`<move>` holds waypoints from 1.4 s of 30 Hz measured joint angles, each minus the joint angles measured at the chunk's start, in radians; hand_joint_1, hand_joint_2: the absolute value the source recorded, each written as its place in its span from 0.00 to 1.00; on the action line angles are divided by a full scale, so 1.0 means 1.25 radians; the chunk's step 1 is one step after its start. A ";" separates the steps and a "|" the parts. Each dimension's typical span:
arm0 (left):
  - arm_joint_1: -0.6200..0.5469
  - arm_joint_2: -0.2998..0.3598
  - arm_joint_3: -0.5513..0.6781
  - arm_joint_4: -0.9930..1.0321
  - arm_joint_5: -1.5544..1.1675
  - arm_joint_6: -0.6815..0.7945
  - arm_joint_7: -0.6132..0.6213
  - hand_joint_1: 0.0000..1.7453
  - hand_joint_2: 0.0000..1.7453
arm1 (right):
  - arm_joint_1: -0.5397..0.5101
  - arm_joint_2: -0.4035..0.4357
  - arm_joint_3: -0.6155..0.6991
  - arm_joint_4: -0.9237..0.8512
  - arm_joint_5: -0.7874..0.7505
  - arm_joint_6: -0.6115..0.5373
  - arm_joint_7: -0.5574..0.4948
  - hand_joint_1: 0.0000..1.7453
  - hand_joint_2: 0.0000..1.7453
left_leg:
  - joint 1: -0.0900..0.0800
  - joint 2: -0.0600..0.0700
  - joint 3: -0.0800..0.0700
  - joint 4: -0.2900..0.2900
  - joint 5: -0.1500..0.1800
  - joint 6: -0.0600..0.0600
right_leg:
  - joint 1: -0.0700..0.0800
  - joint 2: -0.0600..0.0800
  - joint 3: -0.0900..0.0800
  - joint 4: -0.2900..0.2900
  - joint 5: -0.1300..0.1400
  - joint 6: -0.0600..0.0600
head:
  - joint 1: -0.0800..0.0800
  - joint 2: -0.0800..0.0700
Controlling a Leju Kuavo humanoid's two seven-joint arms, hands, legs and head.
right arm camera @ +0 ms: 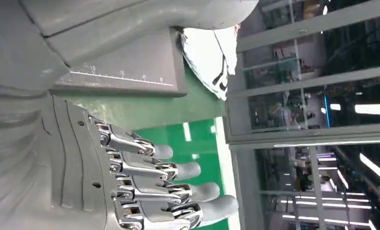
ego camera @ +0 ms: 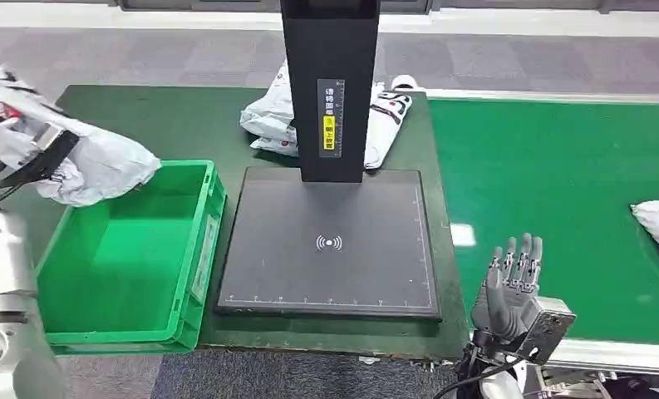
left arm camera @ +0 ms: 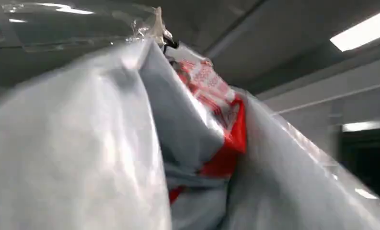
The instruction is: Moved the parcel from conveyor to table for the left to box.
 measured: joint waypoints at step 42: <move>-0.286 0.246 -0.620 0.374 0.569 -0.896 -0.325 0.00 1.00 | -0.047 0.023 -0.104 0.052 0.041 0.129 -0.008 0.00 1.00 | 0.001 0.000 0.000 0.001 0.002 -0.002 | 0.002 -0.002 0.000 0.000 0.003 -0.004 | 0.000 0.000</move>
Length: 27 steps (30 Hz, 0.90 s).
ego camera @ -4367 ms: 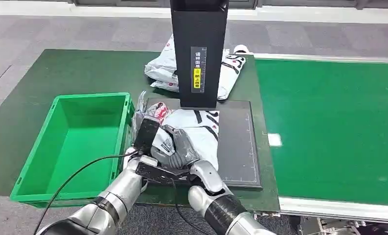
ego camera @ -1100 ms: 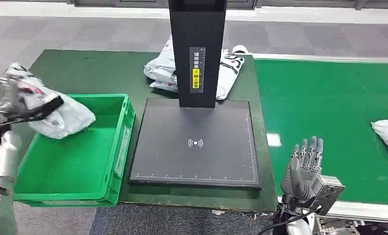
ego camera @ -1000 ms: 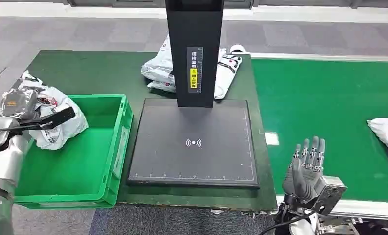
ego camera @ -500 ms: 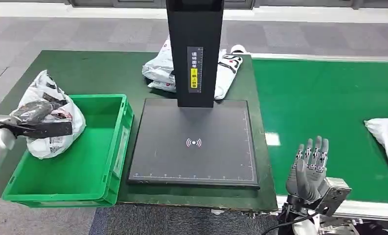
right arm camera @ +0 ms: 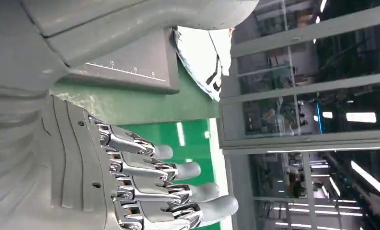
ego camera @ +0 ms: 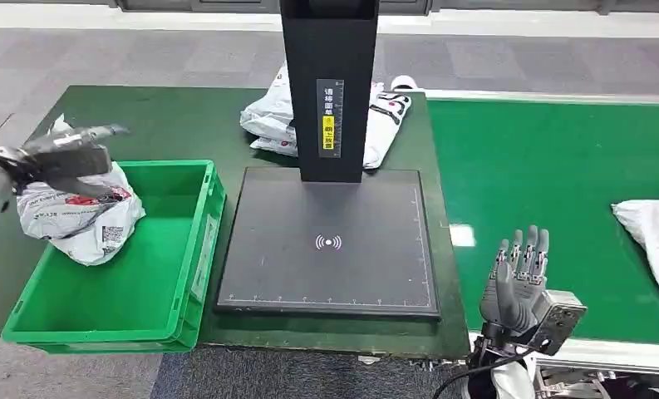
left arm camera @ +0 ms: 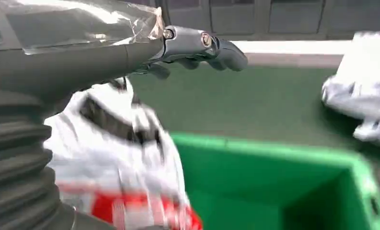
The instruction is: Moved the parcel from conveyor to table for the left to box.
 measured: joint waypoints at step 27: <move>0.069 -0.161 0.104 -0.051 0.296 0.036 -0.003 0.00 1.00 | 0.002 0.013 -0.012 -0.042 0.180 -0.046 0.081 0.00 1.00 | -0.003 -0.010 0.001 0.000 0.001 0.001 | -0.002 -0.010 0.005 -0.001 -0.002 0.001 | 0.000 0.000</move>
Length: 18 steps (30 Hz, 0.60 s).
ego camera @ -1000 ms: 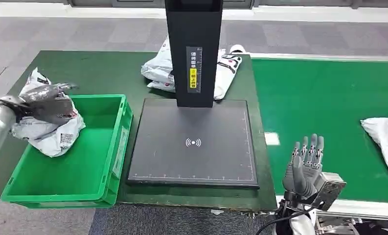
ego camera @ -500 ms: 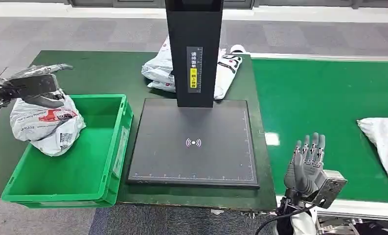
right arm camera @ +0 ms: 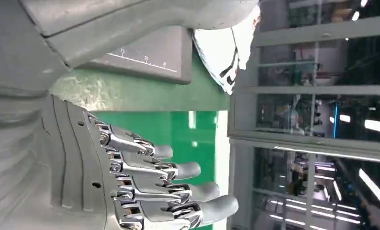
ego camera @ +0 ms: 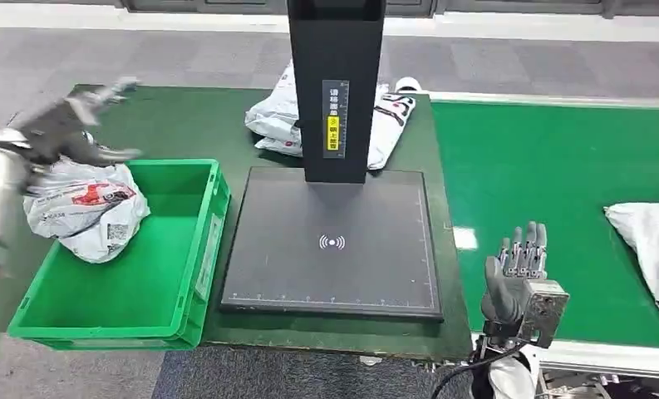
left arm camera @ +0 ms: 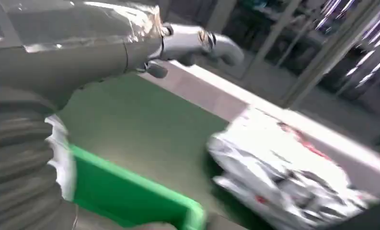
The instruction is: Moved the parcel from conveyor to table for the left to box.
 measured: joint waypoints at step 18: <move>0.159 -0.493 0.005 0.086 0.227 0.441 0.078 0.00 0.00 | -0.110 -0.016 0.125 0.158 0.146 -0.247 0.011 0.00 1.00 | -0.002 0.000 -0.002 0.001 -0.001 0.005 | -0.002 -0.001 0.000 -0.001 0.000 0.006 | 0.000 0.000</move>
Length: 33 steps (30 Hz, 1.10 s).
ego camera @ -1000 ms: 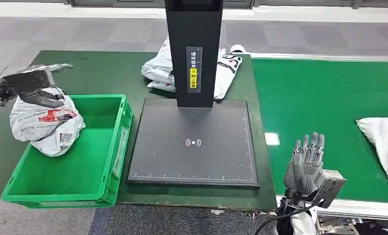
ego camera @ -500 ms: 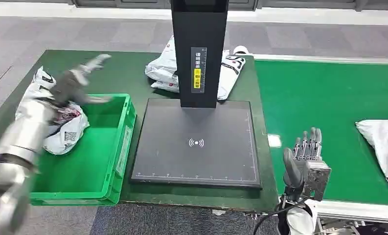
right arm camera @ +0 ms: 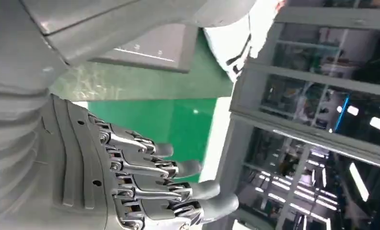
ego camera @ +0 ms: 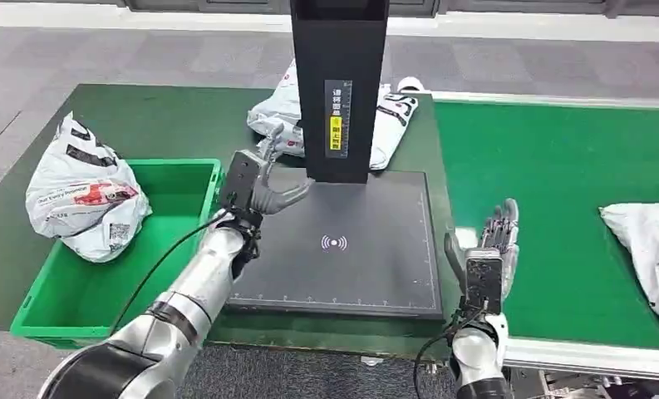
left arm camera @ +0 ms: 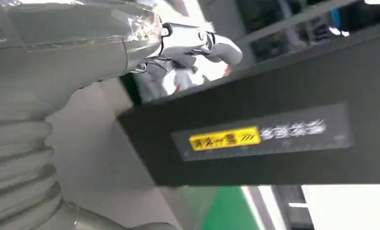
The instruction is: Moved the parcel from conveyor to table for the left to box.
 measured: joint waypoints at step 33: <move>0.061 -0.065 -0.226 0.091 0.074 0.362 -0.079 0.00 1.00 | -0.107 -0.019 0.077 0.241 0.003 -0.159 -0.064 0.00 1.00 | 0.000 0.001 0.000 0.000 0.000 0.000 | -0.001 0.001 0.000 0.000 0.000 0.000 | 0.000 0.000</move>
